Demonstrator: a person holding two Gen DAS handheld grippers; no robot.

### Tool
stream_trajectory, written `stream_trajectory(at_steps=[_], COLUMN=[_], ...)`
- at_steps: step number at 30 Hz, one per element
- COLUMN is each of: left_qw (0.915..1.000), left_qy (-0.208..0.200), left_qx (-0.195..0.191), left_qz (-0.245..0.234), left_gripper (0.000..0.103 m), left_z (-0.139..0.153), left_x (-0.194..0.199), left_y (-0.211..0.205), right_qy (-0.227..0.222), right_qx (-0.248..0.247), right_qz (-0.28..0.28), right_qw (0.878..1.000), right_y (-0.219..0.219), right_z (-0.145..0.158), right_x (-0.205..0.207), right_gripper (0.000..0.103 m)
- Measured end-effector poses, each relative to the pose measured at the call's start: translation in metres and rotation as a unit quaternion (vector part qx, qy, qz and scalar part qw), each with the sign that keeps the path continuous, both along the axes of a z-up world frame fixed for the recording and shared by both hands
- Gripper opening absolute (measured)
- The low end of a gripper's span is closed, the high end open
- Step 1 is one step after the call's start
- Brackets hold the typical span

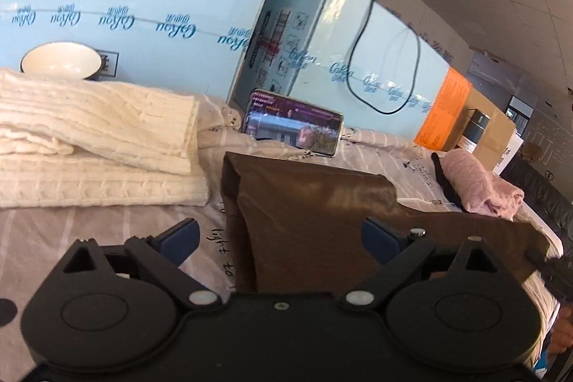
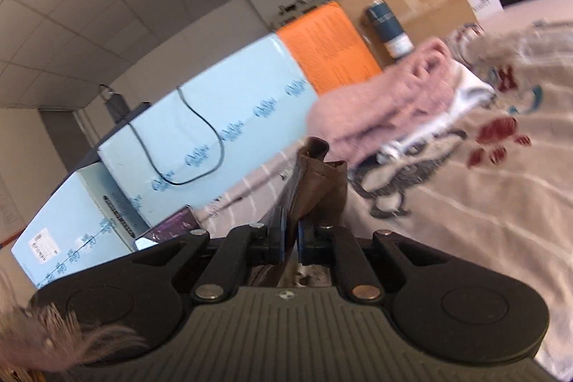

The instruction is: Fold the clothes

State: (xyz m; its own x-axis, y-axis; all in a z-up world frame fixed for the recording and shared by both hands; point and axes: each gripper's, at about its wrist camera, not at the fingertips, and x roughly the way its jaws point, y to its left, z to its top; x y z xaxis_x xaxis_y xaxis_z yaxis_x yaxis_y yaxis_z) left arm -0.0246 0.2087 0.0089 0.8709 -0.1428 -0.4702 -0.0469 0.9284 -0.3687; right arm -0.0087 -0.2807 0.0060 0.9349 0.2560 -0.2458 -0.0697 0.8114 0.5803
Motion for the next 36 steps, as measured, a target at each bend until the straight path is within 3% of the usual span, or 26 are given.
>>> stream_trajectory(at_steps=[1, 3, 5, 6, 8, 10, 11, 12, 13, 15, 17, 19, 24, 27, 29, 31, 33, 36], left_qw=[0.9999, 0.9987, 0.9963, 0.9955, 0.9950, 0.9961, 0.9962, 0.9956, 0.9944, 0.9920, 0.9889, 0.9876, 0.9848, 0.9825, 0.9830, 0.9850, 0.9873, 0.9887], left_qy=[0.014, 0.042, 0.066, 0.072, 0.076, 0.082, 0.086, 0.090, 0.094, 0.091, 0.082, 0.074, 0.062, 0.056, 0.045, 0.025, 0.012, 0.001], left_qx=[-0.008, -0.026, -0.050, -0.057, -0.061, -0.025, -0.001, 0.023, 0.047, 0.088, 0.124, 0.139, 0.162, 0.178, 0.178, 0.170, 0.157, 0.147], left_qz=[-0.004, -0.014, -0.022, -0.021, -0.021, -0.019, -0.017, -0.015, -0.012, -0.007, -0.002, 0.006, 0.003, 0.001, -0.003, -0.014, -0.024, -0.030], left_gripper=[0.098, 0.098, 0.097, 0.096, 0.096, 0.090, 0.074, 0.067, 0.059, 0.053, 0.040, 0.030, 0.028, 0.032, 0.039, 0.047, 0.057, 0.065], left_z=[-0.003, -0.009, -0.018, -0.022, -0.025, -0.023, -0.021, -0.020, -0.019, -0.017, -0.016, -0.014, -0.011, -0.010, -0.006, 0.000, 0.005, 0.010], left_x=[0.010, 0.031, 0.046, 0.052, 0.060, 0.066, 0.069, 0.071, 0.074, 0.077, 0.077, 0.081, 0.097, 0.100, 0.098, 0.096, 0.098, 0.103], left_y=[0.003, 0.008, 0.013, 0.015, 0.014, 0.005, -0.001, -0.007, -0.013, -0.023, -0.031, -0.034, -0.038, -0.042, -0.042, -0.039, -0.037, -0.035], right_qy=[0.013, 0.028, 0.039, 0.044, 0.055, 0.062, 0.067, 0.074, 0.081, 0.083, 0.068, 0.058, 0.061, 0.075, 0.077, 0.057, 0.033, 0.010], right_qx=[0.010, 0.035, 0.067, 0.084, 0.106, 0.076, 0.056, 0.032, 0.010, -0.028, -0.064, -0.092, -0.117, -0.148, -0.182, -0.241, -0.284, -0.294], right_qz=[-0.003, -0.003, 0.009, 0.015, 0.022, 0.014, 0.009, 0.005, 0.002, 0.000, 0.001, -0.002, -0.014, -0.020, -0.030, -0.053, -0.065, -0.036], right_qw=[1.000, 0.999, 0.997, 0.995, 0.993, 0.995, 0.996, 0.997, 0.997, 0.996, 0.996, 0.994, 0.991, 0.986, 0.980, 0.967, 0.956, 0.955], right_y=[-0.004, -0.012, -0.019, -0.023, -0.029, -0.026, -0.024, -0.021, -0.018, -0.013, -0.007, -0.004, -0.004, -0.004, -0.001, 0.005, 0.013, 0.026], right_z=[-0.005, -0.011, -0.015, -0.016, -0.019, -0.018, -0.017, -0.016, -0.015, -0.013, -0.008, -0.003, 0.003, 0.003, 0.006, 0.014, 0.024, 0.039], right_x=[0.002, 0.005, 0.013, 0.016, 0.024, 0.034, 0.040, 0.046, 0.051, 0.062, 0.068, 0.074, 0.084, 0.083, 0.081, 0.077, 0.074, 0.072], right_gripper=[0.013, 0.030, 0.073, 0.075, 0.075, 0.075, 0.068, 0.063, 0.051, 0.041, 0.030, 0.026, 0.023, 0.029, 0.055, 0.069, 0.074, 0.082])
